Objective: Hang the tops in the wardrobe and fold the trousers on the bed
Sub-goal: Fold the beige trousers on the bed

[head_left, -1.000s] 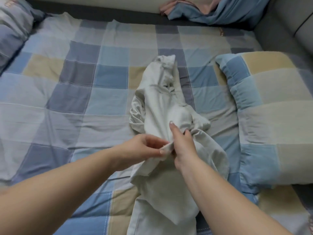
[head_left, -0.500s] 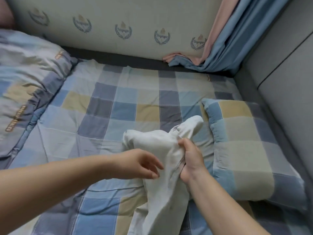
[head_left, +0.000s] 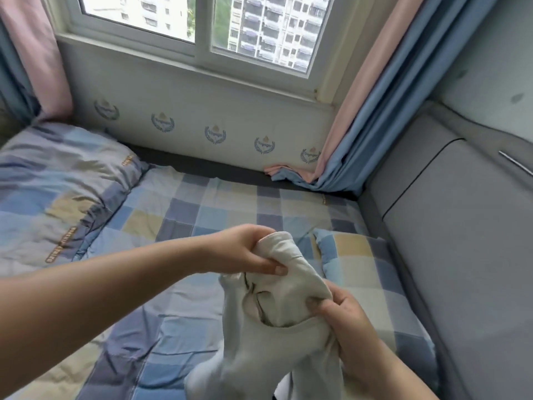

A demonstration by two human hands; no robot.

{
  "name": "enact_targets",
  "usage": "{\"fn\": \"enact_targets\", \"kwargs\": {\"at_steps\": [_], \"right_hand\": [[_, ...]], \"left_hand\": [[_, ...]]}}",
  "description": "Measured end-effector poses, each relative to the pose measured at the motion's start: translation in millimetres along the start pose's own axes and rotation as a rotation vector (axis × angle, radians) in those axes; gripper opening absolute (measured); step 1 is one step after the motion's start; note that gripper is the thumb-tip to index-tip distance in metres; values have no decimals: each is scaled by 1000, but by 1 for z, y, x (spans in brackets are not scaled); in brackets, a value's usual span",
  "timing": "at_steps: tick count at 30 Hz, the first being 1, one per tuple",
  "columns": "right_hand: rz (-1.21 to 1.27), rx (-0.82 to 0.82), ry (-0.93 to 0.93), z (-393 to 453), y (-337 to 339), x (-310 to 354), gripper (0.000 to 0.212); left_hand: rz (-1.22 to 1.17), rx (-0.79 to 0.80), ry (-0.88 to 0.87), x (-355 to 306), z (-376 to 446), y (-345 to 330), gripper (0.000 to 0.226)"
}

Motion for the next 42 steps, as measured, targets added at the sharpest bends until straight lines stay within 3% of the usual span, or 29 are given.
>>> {"fn": "enact_targets", "kwargs": {"at_steps": [3, 7, 14, 18, 21, 23, 25, 27, 29, 33, 39, 42], "right_hand": [[-203, 75, 34, -11, -17, 40, 38], [-444, 84, 117, -10, -42, 88, 83], [-771, 187, 223, 10, -116, 156, 74], [-903, 132, 364, 23, -171, 192, 60], [-992, 92, 477, 29, -210, 204, 45], [-998, 96, 539, 30, -229, 213, 45], [-1030, 93, 627, 35, -253, 226, 52], [-1104, 114, 719, 40, -276, 238, 47], [-1237, 132, 782, 44, -298, 248, 37], [-1508, 175, 941, 42, -336, 271, 32], [-1769, 8, 1209, 29, -355, 304, 22], [-1782, -68, 1234, 30, -358, 309, 20]], "left_hand": [[143, -134, -81, -34, -19, 11, 22], [258, -281, -193, -69, -46, 24, 19], [236, -391, -359, -110, -106, 66, 36], [200, -549, -348, -100, -158, 113, 28], [331, -436, -201, -68, -201, 140, 24], [496, -327, -102, -41, -226, 151, 35], [452, -257, -36, -16, -253, 167, 50], [388, -198, 28, 8, -274, 179, 53], [492, -153, 86, 29, -287, 189, 56], [793, -151, 147, 60, -307, 210, 67], [820, -182, 156, 85, -322, 225, 66], [889, -130, 282, 107, -328, 227, 71]]}}
Point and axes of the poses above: each hand's wrist, its own z-axis towards the middle knuckle, its own y-axis out of the back of the hand, x = y × z, the point moved 4 cm from there along z, towards the middle knuckle, and after that the axes turned 2 degrees about z, right-handed, at the moved point
